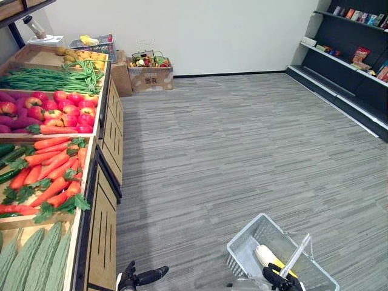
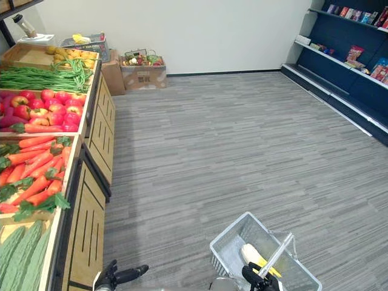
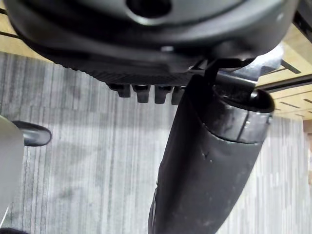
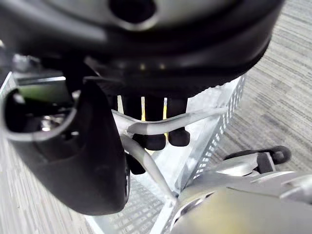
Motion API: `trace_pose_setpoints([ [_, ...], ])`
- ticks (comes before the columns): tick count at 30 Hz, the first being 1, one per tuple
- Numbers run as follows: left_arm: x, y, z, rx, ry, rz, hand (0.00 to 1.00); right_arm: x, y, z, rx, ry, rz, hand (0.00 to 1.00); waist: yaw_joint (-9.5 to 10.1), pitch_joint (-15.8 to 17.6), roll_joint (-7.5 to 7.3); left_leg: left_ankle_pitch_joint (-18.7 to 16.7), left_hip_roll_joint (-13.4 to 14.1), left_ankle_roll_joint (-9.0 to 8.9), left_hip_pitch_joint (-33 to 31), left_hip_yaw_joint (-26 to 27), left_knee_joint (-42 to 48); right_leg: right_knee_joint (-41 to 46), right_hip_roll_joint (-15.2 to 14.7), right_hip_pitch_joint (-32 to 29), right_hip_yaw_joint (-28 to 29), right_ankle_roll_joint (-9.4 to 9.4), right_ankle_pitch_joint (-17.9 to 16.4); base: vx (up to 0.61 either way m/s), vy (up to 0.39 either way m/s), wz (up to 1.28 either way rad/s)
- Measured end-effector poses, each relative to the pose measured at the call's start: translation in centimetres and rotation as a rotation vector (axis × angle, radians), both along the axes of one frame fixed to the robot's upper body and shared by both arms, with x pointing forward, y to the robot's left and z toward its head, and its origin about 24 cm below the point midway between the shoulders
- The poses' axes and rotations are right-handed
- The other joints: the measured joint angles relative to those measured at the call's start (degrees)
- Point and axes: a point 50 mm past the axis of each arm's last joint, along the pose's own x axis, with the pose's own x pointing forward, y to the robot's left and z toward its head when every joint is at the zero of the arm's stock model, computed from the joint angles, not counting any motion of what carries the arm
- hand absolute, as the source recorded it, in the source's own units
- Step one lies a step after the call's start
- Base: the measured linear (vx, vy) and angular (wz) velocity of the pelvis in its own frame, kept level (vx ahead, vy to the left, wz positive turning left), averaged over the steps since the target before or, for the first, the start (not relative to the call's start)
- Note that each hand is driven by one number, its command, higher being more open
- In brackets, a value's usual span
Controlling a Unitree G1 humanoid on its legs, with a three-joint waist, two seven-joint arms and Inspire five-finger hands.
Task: Pick vegetable in the basket
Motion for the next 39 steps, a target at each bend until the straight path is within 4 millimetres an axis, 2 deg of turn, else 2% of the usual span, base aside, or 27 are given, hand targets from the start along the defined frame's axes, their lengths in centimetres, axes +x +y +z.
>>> trace_pose_setpoints([
  [3,-0.1,-0.5,-0.1,-0.024,-0.003,0.059,1.00,-0.6,-0.4,0.0,0.014,0.009,-0.032,0.00,-0.16,0.67,1.16,-1.80,3.35,-2.22,0.82,0.04,0.40,-7.94,3.90,-2.87,0.97,0.78,0.93,0.20,-0.200,0.08],
  [4,0.0,-0.7,-0.1,-0.027,-0.003,0.061,1.00,-1.0,-0.2,0.0,0.013,0.011,-0.038,0.00,-0.17,0.89,1.01,-2.96,4.13,-3.11,2.03,0.26,0.37,-12.26,4.30,-3.32,1.06,1.13,2.76,0.38,-0.365,0.09],
  [5,0.0,-0.7,-0.2,-0.028,-0.001,0.061,1.00,-1.4,-0.1,0.0,0.014,0.010,-0.044,0.00,-0.21,1.09,0.79,-4.11,4.54,-4.21,3.27,0.80,0.31,-13.19,4.36,-2.51,0.71,0.53,7.97,0.28,-0.262,0.07],
  [6,-0.2,-1.2,-0.3,-0.045,0.009,0.070,1.00,-1.3,-0.4,0.1,0.006,0.004,-0.044,0.00,-0.18,1.23,1.57,-4.47,5.52,-4.54,4.28,1.37,0.38,-11.57,5.31,-2.26,0.04,-0.64,6.89,0.42,-0.315,0.07],
  [7,0.1,-1.6,-0.3,-0.057,0.001,0.068,1.00,-1.3,-0.6,0.1,-0.001,0.005,-0.042,0.00,-0.33,1.12,2.06,-3.44,6.06,-4.61,4.66,2.95,0.81,-8.04,5.49,-3.05,-0.61,-1.45,3.46,0.44,-0.305,0.15],
  [9,1.0,-2.0,-0.1,-0.070,-0.024,0.054,1.00,-1.4,-0.6,0.1,0.004,0.004,-0.061,0.00,-0.53,1.23,1.91,-0.34,6.06,-5.64,6.15,4.60,-0.10,-2.39,4.57,-3.63,-1.66,-2.76,-1.87,0.45,-0.305,0.27],
  [10,1.1,-2.2,-0.1,-0.074,-0.028,0.055,1.00,-1.5,-0.6,0.1,0.004,0.006,-0.065,0.00,-0.65,1.19,1.87,0.45,6.18,-5.89,6.40,4.77,-0.40,-1.44,4.41,-3.62,-2.11,-3.04,-3.08,0.35,-0.218,0.34],
  [12,1.5,-3.2,-0.1,-0.099,-0.037,0.054,1.00,-1.7,-0.9,0.1,0.010,0.018,-0.076,0.00,-1.37,0.59,2.89,3.11,7.55,-6.44,6.45,4.59,-0.61,-0.89,4.74,-2.42,-4.00,-3.73,-6.42,0.47,-0.308,0.37],
  [14,1.8,-3.6,-0.1,-0.111,-0.044,0.054,1.00,-1.7,-0.9,0.0,0.018,0.024,-0.089,0.00,-1.74,0.37,3.12,4.72,9.10,-7.08,6.17,4.24,1.08,-2.97,5.92,0.03,-5.37,-4.42,-7.33,0.37,-0.291,0.26],
  [17,2.0,-3.7,-0.1,-0.114,-0.049,0.046,1.00,-2.1,-0.8,-0.2,0.029,0.040,-0.105,0.00,-1.75,-0.45,3.01,6.46,11.17,-9.03,2.62,4.09,11.11,-8.57,7.93,5.03,-5.96,-5.07,-7.24,0.32,-0.234,0.09],
  [18,2.2,-3.6,0.0,-0.113,-0.055,0.054,1.00,-2.3,-0.6,-0.3,0.035,0.051,-0.107,0.00,-1.66,-0.73,2.46,7.93,11.94,-11.66,-1.49,2.76,21.22,-11.87,8.49,8.25,-5.86,-5.96,-6.74,0.32,-0.190,-0.03],
  [19,2.2,-3.4,0.0,-0.112,-0.059,0.061,1.00,-2.4,-0.6,-0.3,0.036,0.056,-0.108,0.00,-1.61,-0.70,2.27,8.33,12.06,-13.27,-3.32,1.86,26.42,-13.24,8.65,9.68,-5.74,-6.51,-6.44,0.33,-0.136,-0.13],
  [20,2.4,-3.0,0.2,-0.102,-0.072,0.065,1.00,-2.7,-0.6,-0.4,0.039,0.068,-0.109,0.00,-1.53,-0.73,2.16,7.73,11.79,-14.74,-7.28,1.32,37.64,-15.95,9.13,12.82,-5.09,-6.64,-6.30,0.33,-0.078,-0.19],
  [21,2.4,-2.8,0.3,-0.097,-0.080,0.074,1.00,-2.9,-0.5,-0.5,0.042,0.075,-0.110,0.00,-1.55,-0.61,1.92,6.69,11.65,-14.15,-9.93,1.95,45.23,-17.70,9.25,15.46,-4.52,-6.58,-6.25,0.38,-0.044,-0.31],
  [23,2.5,-1.9,0.5,-0.085,-0.095,0.114,1.00,-3.4,-0.3,-0.7,0.051,0.099,-0.116,0.00,-1.29,-0.21,1.09,1.37,11.93,-9.16,-14.79,7.49,56.25,-21.33,9.16,21.42,-2.08,-6.56,-6.07,0.31,0.020,-0.38],
  [24,2.4,-1.6,0.5,-0.081,-0.099,0.134,1.00,-3.5,-0.2,-0.8,0.055,0.106,-0.117,0.00,-1.14,-0.23,0.70,-0.56,11.94,-7.60,-16.14,9.51,57.80,-22.20,8.85,22.95,-0.73,-6.57,-6.06,0.30,0.099,-0.60],
  [25,2.4,-0.7,0.7,-0.066,-0.106,0.163,1.00,-3.7,-0.1,-0.9,0.060,0.118,-0.123,0.00,-0.78,-0.16,-0.14,-4.07,11.51,-4.79,-18.86,13.47,58.42,-23.61,7.58,25.56,1.24,-6.50,-6.02,0.28,0.148,-0.74],
  [26,2.4,-0.2,0.8,-0.053,-0.110,0.167,1.00,-3.9,-0.1,-0.9,0.057,0.122,-0.124,0.00,-0.40,0.00,-0.54,-6.91,11.01,-2.94,-22.41,16.23,55.25,-23.82,5.99,27.18,2.77,-6.39,-5.96,0.33,0.189,-0.74],
  [27,2.4,0.0,0.8,-0.046,-0.112,0.166,1.00,-4.0,-0.2,-0.9,0.054,0.125,-0.127,0.00,-0.12,0.01,-0.64,-7.49,10.71,-2.49,-24.08,17.05,52.01,-23.63,5.20,27.60,3.25,-6.35,-5.97,0.26,0.195,-0.80],
  [28,2.2,0.4,0.9,-0.032,-0.115,0.161,1.00,-4.4,-0.6,-0.9,0.048,0.133,-0.155,0.00,0.37,0.15,-0.63,-6.13,9.67,-2.46,-27.15,17.01,38.26,-23.07,3.39,28.77,4.08,-4.70,-6.01,0.21,0.169,-0.65],
  [29,1.8,0.2,0.7,-0.034,-0.106,0.161,1.00,-4.6,-0.8,-0.8,0.042,0.136,-0.159,0.00,0.40,0.09,0.06,-2.17,9.36,-2.50,-27.53,16.36,30.40,-22.83,3.38,29.30,4.20,-3.02,-6.13,0.29,0.236,-0.73],
  [30,0.7,0.6,0.4,-0.021,-0.070,0.160,1.00,-5.3,-0.9,-0.9,0.037,0.155,-0.158,0.00,0.49,-0.43,0.41,5.54,8.05,-2.12,-27.06,15.58,25.21,-21.93,2.48,29.52,5.57,-0.11,-7.69,0.27,0.198,-0.20],
  [32,0.9,0.9,0.4,-0.017,-0.059,0.149,1.00,-5.7,0.1,-1.1,0.069,0.164,-0.159,0.00,-0.41,-0.79,-1.20,7.18,4.94,-1.20,-25.36,15.56,19.41,-24.65,2.88,27.84,6.64,-0.94,-7.38,0.32,0.173,0.23],
  [33,0.7,0.9,0.3,-0.016,-0.049,0.151,1.00,-5.6,0.5,-1.2,0.079,0.162,-0.161,0.00,-0.39,-0.42,-0.47,7.65,4.25,-0.97,-24.80,15.61,17.95,-27.39,4.15,26.83,7.11,-1.31,-5.59,0.25,0.114,0.20],
  [34,0.4,1.0,0.2,-0.014,-0.032,0.154,1.00,-5.6,0.5,-1.2,0.083,0.161,-0.164,0.00,-0.61,-0.31,-0.57,7.61,3.72,-0.80,-23.76,15.98,17.50,-29.68,4.66,26.14,7.27,-1.28,-3.37,0.12,0.061,0.03],
  [36,-0.1,0.8,0.0,-0.017,-0.007,0.161,1.00,-5.7,0.2,-1.1,0.074,0.162,-0.163,0.00,-0.72,-0.49,-0.28,7.51,3.41,-0.78,-21.84,16.09,16.77,-30.36,4.69,27.21,7.63,-0.88,-1.74,0.08,0.000,-0.11],
  [39,-0.4,0.4,-0.2,-0.026,0.006,0.151,1.00,-5.0,-0.3,-0.9,0.045,0.137,-0.135,0.00,-0.59,-1.13,0.47,8.33,3.50,-2.04,-19.77,17.31,12.63,-31.16,4.97,26.81,9.77,-0.81,-0.75,0.08,-0.046,-0.26],
])
